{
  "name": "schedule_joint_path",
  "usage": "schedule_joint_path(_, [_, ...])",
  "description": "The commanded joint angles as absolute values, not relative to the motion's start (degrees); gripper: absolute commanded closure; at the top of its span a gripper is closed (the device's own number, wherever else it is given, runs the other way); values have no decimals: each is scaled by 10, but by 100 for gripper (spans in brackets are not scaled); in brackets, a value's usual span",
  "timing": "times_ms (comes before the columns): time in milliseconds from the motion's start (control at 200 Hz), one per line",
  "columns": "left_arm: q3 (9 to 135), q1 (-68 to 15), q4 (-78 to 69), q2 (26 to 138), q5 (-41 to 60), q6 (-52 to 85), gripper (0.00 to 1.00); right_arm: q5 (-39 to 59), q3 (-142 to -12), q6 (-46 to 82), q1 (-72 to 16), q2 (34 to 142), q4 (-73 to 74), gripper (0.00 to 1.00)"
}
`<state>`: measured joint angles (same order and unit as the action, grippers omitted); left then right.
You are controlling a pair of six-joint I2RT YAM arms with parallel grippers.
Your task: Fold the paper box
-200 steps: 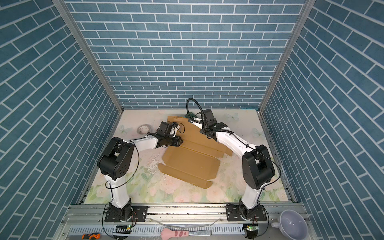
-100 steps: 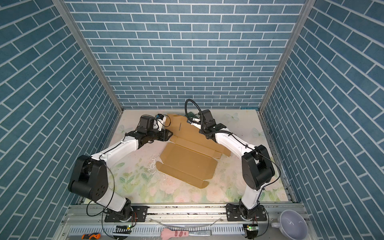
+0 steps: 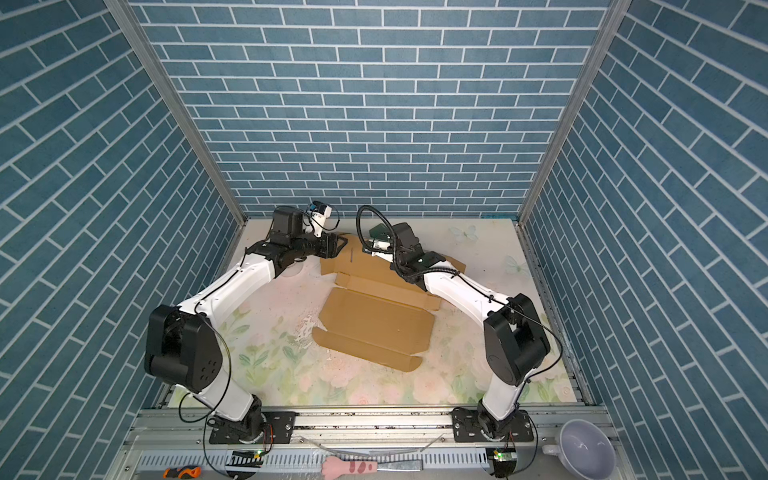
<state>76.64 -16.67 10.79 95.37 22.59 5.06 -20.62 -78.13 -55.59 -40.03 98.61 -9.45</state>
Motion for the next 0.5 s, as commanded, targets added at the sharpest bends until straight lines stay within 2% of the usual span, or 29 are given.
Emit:
schedule_joint_path(0, [789,-166,121,976,246,43,36,-217,-766,-584,-409,965,-81,100])
schedule_joint_path(345, [774,-173,97,1000,275,62,59,-223,-770,-589,-427,972,-67,100])
schedule_joint_path(495, [773,-175,90,1008,270,64,62,-225,-767,-592,-437,969,-63,100])
